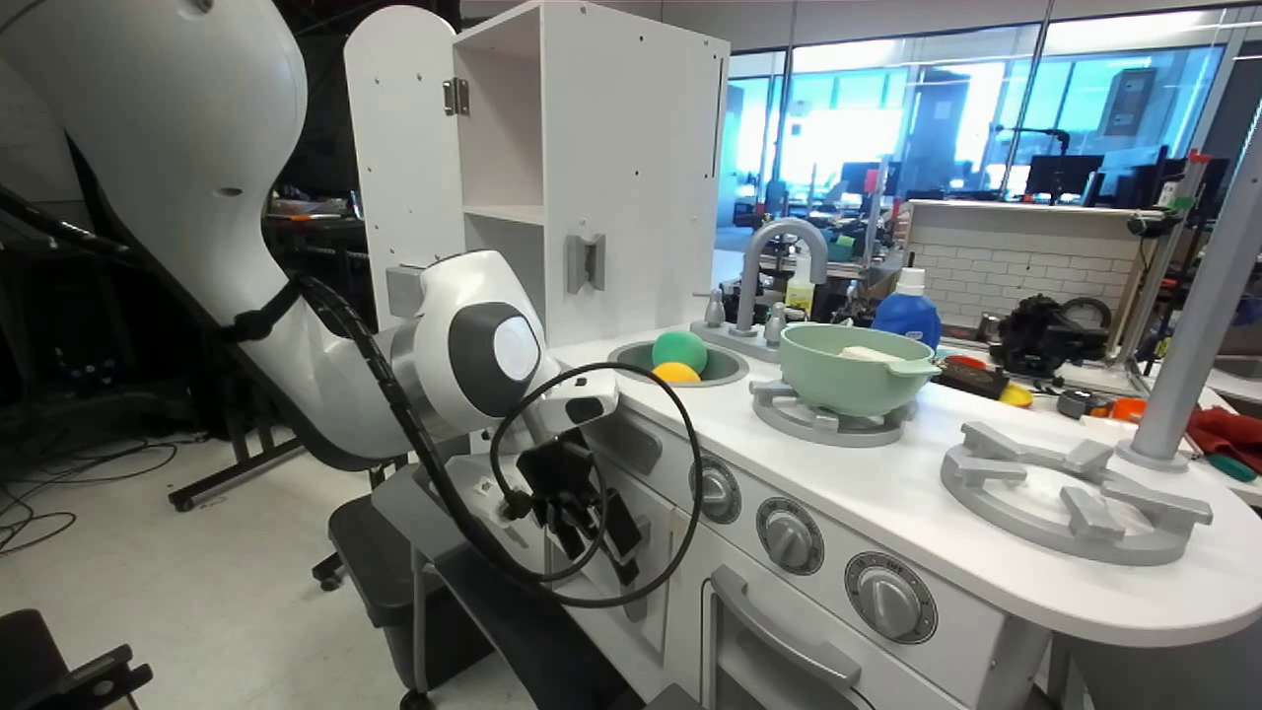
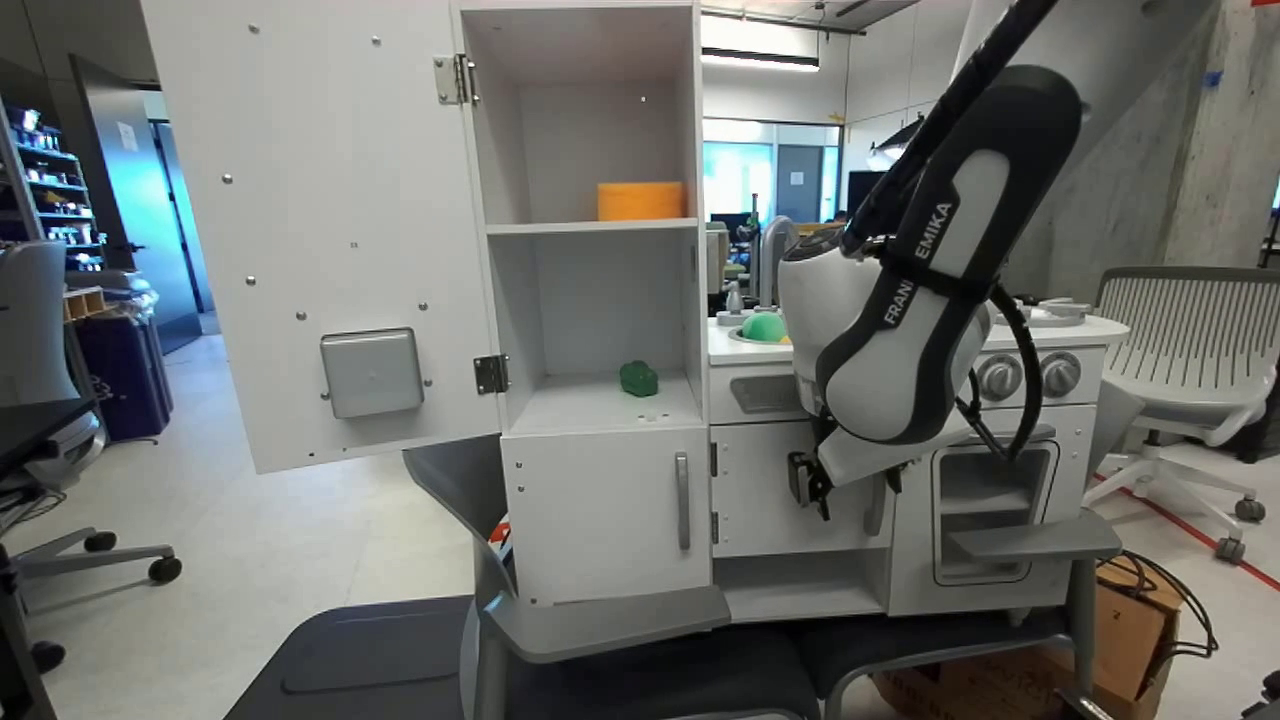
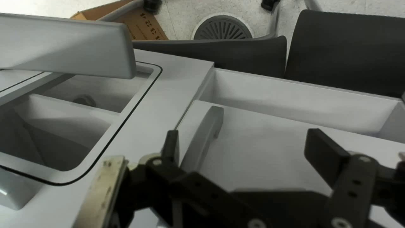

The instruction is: Open the bottom cabinet and put the green and yellow balls in the cabinet

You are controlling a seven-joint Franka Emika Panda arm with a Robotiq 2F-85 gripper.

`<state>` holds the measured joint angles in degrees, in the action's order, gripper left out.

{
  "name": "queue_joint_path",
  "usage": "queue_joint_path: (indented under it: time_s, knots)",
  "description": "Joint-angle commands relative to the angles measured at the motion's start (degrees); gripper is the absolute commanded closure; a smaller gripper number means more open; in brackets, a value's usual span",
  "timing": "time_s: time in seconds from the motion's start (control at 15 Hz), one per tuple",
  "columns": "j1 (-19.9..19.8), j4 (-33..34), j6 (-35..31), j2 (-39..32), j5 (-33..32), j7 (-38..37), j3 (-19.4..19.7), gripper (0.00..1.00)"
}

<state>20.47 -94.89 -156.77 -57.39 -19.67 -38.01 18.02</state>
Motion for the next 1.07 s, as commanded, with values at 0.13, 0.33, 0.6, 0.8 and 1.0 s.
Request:
queue_joint_path:
  time_s: [0.13, 0.33, 0.6, 0.8, 1.0]
  knots:
    - [1.82, 2.08, -2.15, -1.93, 0.65, 1.05, 2.54, 0.00]
    - [1.83, 2.25, -2.64, -2.38, 0.57, 1.14, 3.01, 0.00]
    - [1.52, 2.88, -3.72, -2.97, 0.68, 1.72, 4.01, 0.00]
    - [1.62, 2.84, -4.01, -3.08, 0.70, 2.31, 4.53, 0.00]
    - [1.99, 2.68, -4.68, -3.34, 0.58, 2.67, 5.10, 0.34]
